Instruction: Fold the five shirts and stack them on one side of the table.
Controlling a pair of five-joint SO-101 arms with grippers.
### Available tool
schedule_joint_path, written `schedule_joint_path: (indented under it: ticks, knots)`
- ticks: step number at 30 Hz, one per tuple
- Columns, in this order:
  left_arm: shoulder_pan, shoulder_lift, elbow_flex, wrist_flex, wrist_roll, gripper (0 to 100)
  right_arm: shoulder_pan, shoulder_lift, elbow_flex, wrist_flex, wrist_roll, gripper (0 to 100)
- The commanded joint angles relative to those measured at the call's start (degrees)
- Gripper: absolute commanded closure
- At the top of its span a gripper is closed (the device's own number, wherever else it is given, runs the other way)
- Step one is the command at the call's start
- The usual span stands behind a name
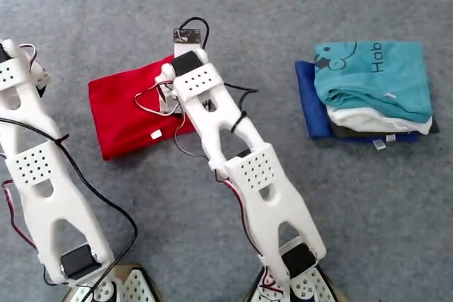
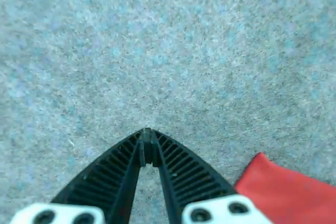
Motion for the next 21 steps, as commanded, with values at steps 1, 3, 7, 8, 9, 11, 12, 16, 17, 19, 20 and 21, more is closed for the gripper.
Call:
schedule_joint_path:
  ticks: [1, 3, 7, 8, 9, 11, 12, 16, 17, 19, 20, 21]
  knots:
    - [-0.31, -1.23, -2.59, -0.79, -0.35, 97, 1.23, 2.51, -7.52, 4.57, 1.49, 89.2]
    - [-0.31, -1.23, -2.59, -0.88, -0.35, 97, 2.02, 4.00, -10.77, 7.21, 1.49, 89.4]
    - [-0.31, -1.23, -2.59, -0.88, -0.35, 97, 4.57, 4.18, -15.69, 7.74, 4.31, 98.7]
    - [-0.31, -1.23, -2.59, -0.88, -0.35, 97, 5.19, 3.74, -16.75, 7.74, 5.10, 97.6]
    - [-0.31, -1.23, -2.59, -0.88, -0.35, 97, 5.98, 3.21, -17.98, 7.74, 5.63, 98.4]
    - [-0.31, -1.23, -2.59, -0.88, -0.35, 97, 8.18, 1.63, -20.18, 7.74, 6.68, 98.5]
    - [-0.31, -1.23, -2.59, -0.88, -0.35, 97, 9.32, 0.75, -21.05, 7.74, 7.82, 98.5]
    - [-0.84, -1.23, -2.59, -1.23, -0.35, 97, 14.51, -4.09, -21.93, 7.74, 12.92, 98.5]
    - [-1.27, -1.05, -2.59, -1.76, -0.35, 97, 15.74, -5.23, -21.93, 7.74, 15.30, 98.5]
    - [-1.89, -0.97, -2.59, -2.55, -0.35, 97, 18.37, -7.34, -21.93, 7.74, 19.34, 98.5]
    - [-2.15, -0.79, -2.59, -2.90, -0.26, 97, 19.96, -8.31, -21.93, 7.74, 21.10, 98.5]
    - [-2.33, -0.79, -2.59, -2.90, -0.26, 97, 21.54, -9.27, -21.93, 7.74, 22.95, 98.5]
